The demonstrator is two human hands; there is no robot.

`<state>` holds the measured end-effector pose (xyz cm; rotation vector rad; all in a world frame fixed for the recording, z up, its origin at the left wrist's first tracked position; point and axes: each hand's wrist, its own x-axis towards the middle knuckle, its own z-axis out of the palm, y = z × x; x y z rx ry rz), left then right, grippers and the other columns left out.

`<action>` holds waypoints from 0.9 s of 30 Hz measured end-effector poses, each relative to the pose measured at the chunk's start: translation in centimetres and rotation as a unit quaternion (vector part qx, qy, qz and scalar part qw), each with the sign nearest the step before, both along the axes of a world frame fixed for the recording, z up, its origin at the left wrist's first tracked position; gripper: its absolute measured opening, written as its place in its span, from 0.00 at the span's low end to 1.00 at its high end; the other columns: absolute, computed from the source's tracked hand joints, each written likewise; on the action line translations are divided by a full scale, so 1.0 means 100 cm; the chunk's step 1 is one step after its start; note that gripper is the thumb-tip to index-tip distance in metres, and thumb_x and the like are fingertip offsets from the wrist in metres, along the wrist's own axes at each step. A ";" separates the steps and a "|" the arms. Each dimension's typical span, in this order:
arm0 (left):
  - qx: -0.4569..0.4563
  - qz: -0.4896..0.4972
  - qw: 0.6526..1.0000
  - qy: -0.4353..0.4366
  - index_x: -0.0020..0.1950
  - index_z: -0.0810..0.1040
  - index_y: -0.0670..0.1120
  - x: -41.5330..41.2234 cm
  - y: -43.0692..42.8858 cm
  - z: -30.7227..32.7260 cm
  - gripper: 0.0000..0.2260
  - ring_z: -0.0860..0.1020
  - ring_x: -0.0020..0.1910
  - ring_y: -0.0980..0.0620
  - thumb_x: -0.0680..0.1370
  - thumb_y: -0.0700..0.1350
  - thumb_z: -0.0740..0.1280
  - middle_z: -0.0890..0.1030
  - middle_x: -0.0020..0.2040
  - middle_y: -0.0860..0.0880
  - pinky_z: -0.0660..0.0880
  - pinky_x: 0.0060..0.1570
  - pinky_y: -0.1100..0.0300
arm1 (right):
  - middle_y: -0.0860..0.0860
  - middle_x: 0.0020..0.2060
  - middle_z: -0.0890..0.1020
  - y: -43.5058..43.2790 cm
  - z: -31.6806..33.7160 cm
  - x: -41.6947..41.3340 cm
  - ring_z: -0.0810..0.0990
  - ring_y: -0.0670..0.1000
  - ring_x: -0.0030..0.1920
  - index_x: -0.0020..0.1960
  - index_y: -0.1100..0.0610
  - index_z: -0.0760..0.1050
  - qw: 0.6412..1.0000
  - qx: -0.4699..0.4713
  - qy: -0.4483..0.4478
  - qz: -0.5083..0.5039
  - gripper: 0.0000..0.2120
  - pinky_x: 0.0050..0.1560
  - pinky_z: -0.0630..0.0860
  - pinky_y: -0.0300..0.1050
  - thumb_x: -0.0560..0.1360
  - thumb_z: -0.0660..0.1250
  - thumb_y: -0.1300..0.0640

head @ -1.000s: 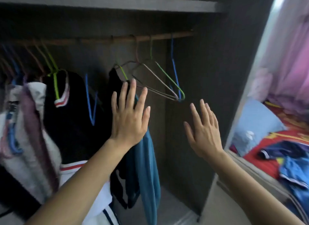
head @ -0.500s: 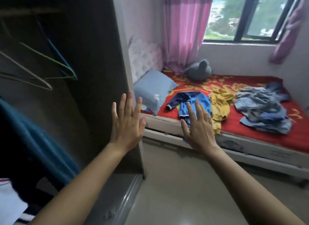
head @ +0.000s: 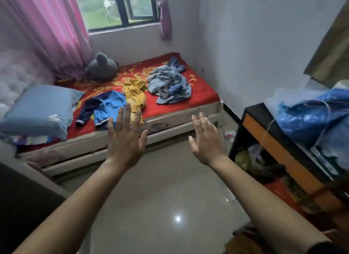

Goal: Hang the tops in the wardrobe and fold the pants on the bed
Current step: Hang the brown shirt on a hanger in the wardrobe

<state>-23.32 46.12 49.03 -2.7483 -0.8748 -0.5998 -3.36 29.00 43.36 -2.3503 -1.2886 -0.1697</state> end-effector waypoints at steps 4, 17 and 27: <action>-0.034 -0.101 0.992 0.062 0.78 0.60 0.43 0.087 -0.076 -0.049 0.30 0.50 0.78 0.38 0.79 0.56 0.55 0.52 0.79 0.39 0.52 0.73 0.36 | 0.61 0.79 0.55 -0.128 -0.058 0.043 0.57 0.61 0.77 0.81 0.57 0.49 0.991 -0.045 0.055 -0.116 0.38 0.76 0.58 0.57 0.77 0.64 0.50; -0.138 -0.411 0.872 0.226 0.81 0.49 0.48 0.239 -0.288 -0.206 0.29 0.41 0.79 0.42 0.83 0.58 0.50 0.44 0.80 0.41 0.45 0.76 0.40 | 0.56 0.80 0.52 -0.406 -0.180 0.008 0.59 0.59 0.77 0.81 0.53 0.43 0.833 -0.124 0.216 -0.494 0.38 0.71 0.68 0.55 0.80 0.62 0.48; -0.202 -0.497 0.775 0.334 0.78 0.60 0.45 0.226 -0.392 -0.384 0.28 0.55 0.77 0.37 0.80 0.55 0.55 0.56 0.79 0.39 0.62 0.70 0.39 | 0.60 0.78 0.56 -0.466 -0.346 -0.063 0.63 0.61 0.74 0.81 0.56 0.49 0.711 -0.161 0.364 -0.579 0.38 0.67 0.69 0.55 0.78 0.65 0.50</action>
